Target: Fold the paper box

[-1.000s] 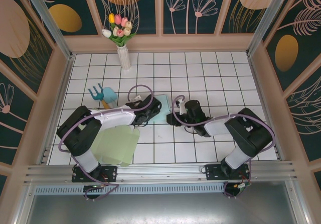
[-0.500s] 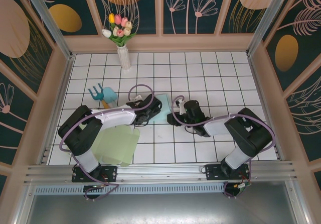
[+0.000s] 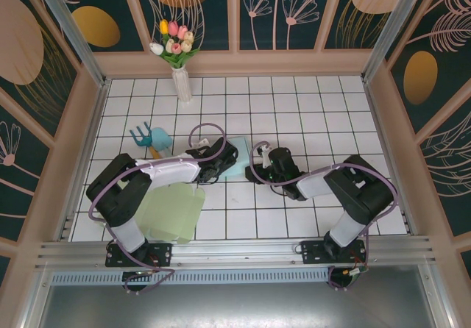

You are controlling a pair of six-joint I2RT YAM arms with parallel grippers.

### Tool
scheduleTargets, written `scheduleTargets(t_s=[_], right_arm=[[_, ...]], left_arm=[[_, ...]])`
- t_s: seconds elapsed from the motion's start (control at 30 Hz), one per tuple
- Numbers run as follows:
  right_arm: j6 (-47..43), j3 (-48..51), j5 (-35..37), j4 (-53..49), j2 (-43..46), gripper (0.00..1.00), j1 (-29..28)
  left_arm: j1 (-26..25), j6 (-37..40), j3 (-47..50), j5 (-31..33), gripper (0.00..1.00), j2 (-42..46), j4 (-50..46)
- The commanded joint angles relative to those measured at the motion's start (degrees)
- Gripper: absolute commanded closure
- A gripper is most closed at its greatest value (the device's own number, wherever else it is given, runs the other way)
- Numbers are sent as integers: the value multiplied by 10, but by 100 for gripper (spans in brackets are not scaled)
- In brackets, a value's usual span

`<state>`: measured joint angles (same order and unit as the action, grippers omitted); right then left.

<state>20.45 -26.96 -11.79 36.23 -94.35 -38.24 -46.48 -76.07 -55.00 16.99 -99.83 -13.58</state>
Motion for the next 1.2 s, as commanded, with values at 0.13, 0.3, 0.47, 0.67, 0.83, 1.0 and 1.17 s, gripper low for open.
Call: scheduleTargets(t_s=[0.13, 0.3, 0.47, 0.67, 0.83, 1.0, 1.17], right_arm=[[16, 21, 16, 11, 27, 59, 1], [48, 34, 21, -10, 87, 58, 0], [102, 31, 26, -30, 122, 64, -1], [128, 13, 17, -30, 101, 100, -2], [129, 7, 16, -16, 57, 100, -3], [123, -13, 19, 4, -8, 100, 7], [114, -30, 19, 16, -42, 100, 19]], left_arm=[[2, 16, 35, -45, 16, -62, -93], [3, 17, 34, -43, 16, -61, -94], [2, 18, 33, -42, 16, -62, -93], [2, 17, 32, -43, 16, -65, -92], [3, 20, 30, -46, 16, -68, -91], [3, 20, 30, -48, 16, -69, -88], [3, 26, 31, -59, 16, -74, -80]])
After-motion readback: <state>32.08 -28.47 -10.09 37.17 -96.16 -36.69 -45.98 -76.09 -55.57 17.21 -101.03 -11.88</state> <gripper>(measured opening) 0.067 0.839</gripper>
